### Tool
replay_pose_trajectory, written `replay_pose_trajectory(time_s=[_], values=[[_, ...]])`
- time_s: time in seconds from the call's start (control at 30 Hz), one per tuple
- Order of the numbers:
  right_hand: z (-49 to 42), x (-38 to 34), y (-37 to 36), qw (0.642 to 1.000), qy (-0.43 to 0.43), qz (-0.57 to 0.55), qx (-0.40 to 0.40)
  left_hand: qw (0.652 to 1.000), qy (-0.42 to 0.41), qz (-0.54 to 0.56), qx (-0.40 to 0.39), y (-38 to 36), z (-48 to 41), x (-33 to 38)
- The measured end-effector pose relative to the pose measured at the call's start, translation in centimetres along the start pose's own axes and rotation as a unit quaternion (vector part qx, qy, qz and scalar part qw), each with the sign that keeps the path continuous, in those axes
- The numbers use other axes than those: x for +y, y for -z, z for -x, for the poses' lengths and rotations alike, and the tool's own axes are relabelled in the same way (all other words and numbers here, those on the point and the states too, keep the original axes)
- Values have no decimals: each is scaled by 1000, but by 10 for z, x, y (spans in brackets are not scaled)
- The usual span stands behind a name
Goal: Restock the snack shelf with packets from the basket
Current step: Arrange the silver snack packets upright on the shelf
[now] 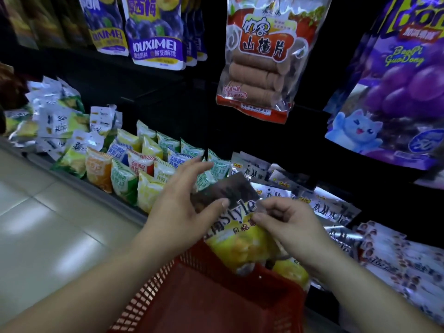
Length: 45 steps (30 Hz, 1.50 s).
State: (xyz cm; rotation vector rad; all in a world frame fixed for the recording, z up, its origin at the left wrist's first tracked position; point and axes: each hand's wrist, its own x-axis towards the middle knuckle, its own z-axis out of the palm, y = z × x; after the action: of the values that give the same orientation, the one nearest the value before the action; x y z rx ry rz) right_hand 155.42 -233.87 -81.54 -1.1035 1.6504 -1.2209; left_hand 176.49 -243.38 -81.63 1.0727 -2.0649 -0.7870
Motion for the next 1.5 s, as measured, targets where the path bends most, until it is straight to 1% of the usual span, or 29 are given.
replay_pose_trajectory(time_s=[0.07, 0.17, 0.3, 0.33, 0.4, 0.47, 0.53, 0.57, 0.67, 0.73, 0.8, 0.87, 0.93, 1.0, 1.03, 1.1, 1.2, 1.33, 1.43, 1.5], values=[[-1, 1, 0, 999, 6, 13, -35, 998, 9, 46, -40, -1, -2, 6], [-2, 5, -2, 999, 13, 11, -31, 992, 64, 110, -26, -6, -5, 9], [-3, 6, -1, 1000, 15, 2, -28, 963, 176, 200, -45, -3, -6, 11], [-3, 6, 0, 999, 16, 0, -32, 958, 189, 212, -47, -2, -6, 11], [-3, 7, 0, 999, 15, -6, -37, 958, 184, 213, -52, -3, -7, 13], [-5, 9, -1, 999, -2, -12, -39, 967, 154, 188, -72, -2, -7, 10], [-6, 13, -4, 997, -41, 11, -58, 979, 98, 117, -132, 0, -5, 5], [-7, 18, -6, 994, -66, 41, -75, 978, 78, 83, -176, 0, -3, 0], [-8, 33, -7, 972, -112, 161, -130, 947, 82, 29, -310, -11, 10, -19], [-8, 40, -10, 959, -118, 210, -148, 928, 80, -22, -364, -28, 22, -33], [-9, 47, -15, 955, -123, 227, -149, 916, 89, -47, -388, -44, 29, -45], [-11, 54, -20, 956, -134, 223, -137, 908, 112, -51, -400, -52, 27, -51], [-17, 59, -23, 955, -175, 202, -127, 899, 138, -56, -412, -52, 23, -53], [-24, 62, -26, 948, -202, 202, -137, 887, 137, -98, -430, -50, 19, -59], [-29, 63, -28, 945, -198, 216, -148, 887, 124, -135, -423, -47, 18, -60], [-39, 63, -36, 941, -177, 241, -160, 907, 100, -188, -363, -43, 13, -62], [-53, 63, -48, 943, -170, 235, -164, 941, 103, -143, -290, -41, 7, -63], [-76, 63, -52, 949, -141, 240, -148, 955, 103, -80, -268, -44, 0, -65], [-107, 63, -40, 960, -109, 240, -100, 966, 114, -33, -231, -45, -32, -70], [-128, 66, -31, 965, -90, 238, -60, 969, 124, -37, -212, -50, -59, -75]])
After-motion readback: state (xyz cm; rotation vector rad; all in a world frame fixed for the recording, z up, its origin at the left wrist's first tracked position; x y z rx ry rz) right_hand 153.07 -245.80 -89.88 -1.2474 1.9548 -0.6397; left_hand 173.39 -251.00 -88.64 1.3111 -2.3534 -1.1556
